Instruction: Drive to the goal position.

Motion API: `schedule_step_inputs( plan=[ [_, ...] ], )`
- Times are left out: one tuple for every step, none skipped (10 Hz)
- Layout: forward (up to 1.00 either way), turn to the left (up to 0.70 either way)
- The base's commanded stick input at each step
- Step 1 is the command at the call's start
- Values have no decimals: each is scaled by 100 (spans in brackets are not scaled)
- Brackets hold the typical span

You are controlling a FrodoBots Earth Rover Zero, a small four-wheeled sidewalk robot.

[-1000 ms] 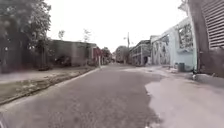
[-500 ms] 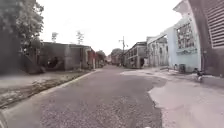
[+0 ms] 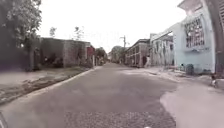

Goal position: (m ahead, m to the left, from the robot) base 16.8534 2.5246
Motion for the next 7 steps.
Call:
schedule_step_inputs(
  plan=[
    [100,0],
    [100,0],
    [100,0],
    [100,0],
    [100,0],
    [100,0],
    [100,1]
  ],
)
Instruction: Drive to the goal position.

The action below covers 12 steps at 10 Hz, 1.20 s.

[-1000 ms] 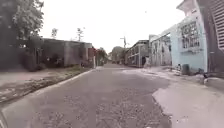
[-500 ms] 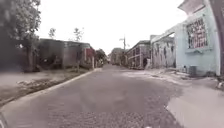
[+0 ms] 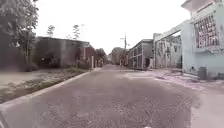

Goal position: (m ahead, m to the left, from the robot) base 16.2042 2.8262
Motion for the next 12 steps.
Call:
schedule_step_inputs(
  plan=[
    [100,2],
    [100,2],
    [100,2],
    [100,2],
    [100,2],
    [100,2],
    [100,2],
    [100,2],
    [100,2],
    [100,2],
    [100,1],
    [100,0]
  ],
)
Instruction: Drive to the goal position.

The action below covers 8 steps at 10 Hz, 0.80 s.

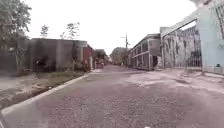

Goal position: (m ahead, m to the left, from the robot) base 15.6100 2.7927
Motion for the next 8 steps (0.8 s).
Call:
schedule_step_inputs(
  plan=[
    [100,0],
    [100,0],
    [100,0],
    [100,0],
    [100,0],
    [100,0],
    [100,0],
    [100,2]
  ],
)
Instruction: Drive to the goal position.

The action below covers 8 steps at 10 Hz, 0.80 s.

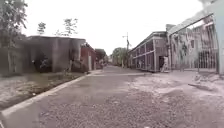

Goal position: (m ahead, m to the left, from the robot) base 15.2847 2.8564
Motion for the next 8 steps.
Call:
schedule_step_inputs(
  plan=[
    [100,0],
    [100,0],
    [100,0],
    [100,0],
    [100,0],
    [100,0],
    [100,0],
    [100,0]
  ],
)
